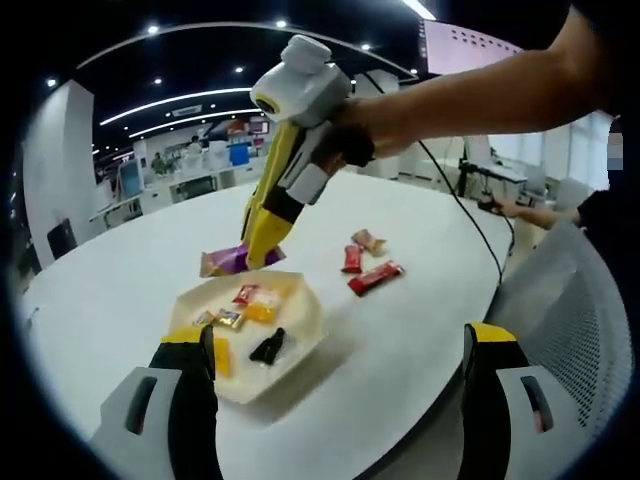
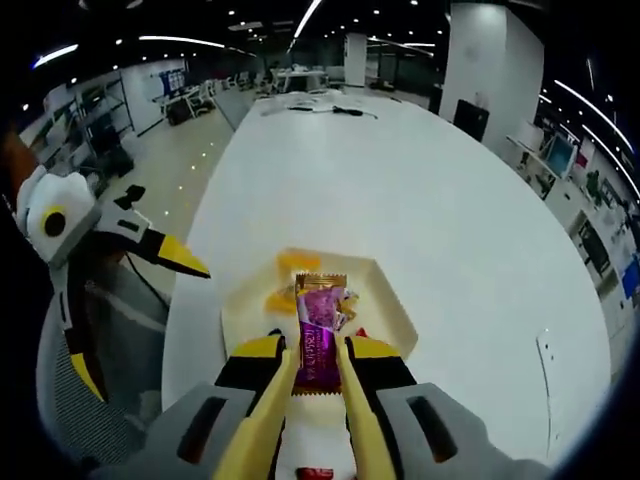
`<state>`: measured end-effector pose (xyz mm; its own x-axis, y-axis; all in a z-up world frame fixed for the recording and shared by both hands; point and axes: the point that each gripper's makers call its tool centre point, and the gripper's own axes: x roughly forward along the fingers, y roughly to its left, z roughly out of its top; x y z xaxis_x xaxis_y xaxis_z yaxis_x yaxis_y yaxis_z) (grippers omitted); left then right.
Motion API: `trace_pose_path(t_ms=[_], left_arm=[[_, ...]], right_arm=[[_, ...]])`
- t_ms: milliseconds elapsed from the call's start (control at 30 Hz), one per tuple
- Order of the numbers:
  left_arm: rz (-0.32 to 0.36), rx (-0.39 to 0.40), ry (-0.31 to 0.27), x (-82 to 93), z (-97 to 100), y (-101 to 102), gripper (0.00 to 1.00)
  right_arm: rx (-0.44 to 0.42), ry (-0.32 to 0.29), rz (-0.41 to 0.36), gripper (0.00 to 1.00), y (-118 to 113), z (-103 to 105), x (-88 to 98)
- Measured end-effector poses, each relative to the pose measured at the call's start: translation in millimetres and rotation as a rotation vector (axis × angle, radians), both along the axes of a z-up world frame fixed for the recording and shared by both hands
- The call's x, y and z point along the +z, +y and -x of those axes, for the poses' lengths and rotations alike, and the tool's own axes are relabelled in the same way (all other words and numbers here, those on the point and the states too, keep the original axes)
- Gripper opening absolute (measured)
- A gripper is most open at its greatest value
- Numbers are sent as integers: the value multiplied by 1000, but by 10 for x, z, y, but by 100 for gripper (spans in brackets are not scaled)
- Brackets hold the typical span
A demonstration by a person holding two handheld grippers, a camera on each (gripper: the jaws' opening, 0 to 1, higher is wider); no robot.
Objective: Place the target food into the container with the food tongs after gripping and lifting it, then release it inside without dropping or visibly crushing the food.
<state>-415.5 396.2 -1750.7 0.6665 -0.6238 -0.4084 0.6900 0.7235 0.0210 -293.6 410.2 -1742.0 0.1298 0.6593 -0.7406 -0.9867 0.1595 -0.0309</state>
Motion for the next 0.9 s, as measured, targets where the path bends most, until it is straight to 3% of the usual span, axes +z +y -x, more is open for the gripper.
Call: trace_pose_path(t_ms=[400, 467, 533, 900], left_arm=[[0, 7, 2, -2, -8, 11, 99], [1, 9, 0, 0, -11, 16, 99], [1, 9, 0, 1, -9, 15, 99], [-1, 5, 1, -7, -11, 11, 99]], right_arm=[[18, -1, -23, 25, 152, 13, 19], [25, 25, -22, 25, 164, 32, 3], [43, -7, -14, 26, 168, 23, -11], [28, -20, -44, 26, 85, -26, 120]])
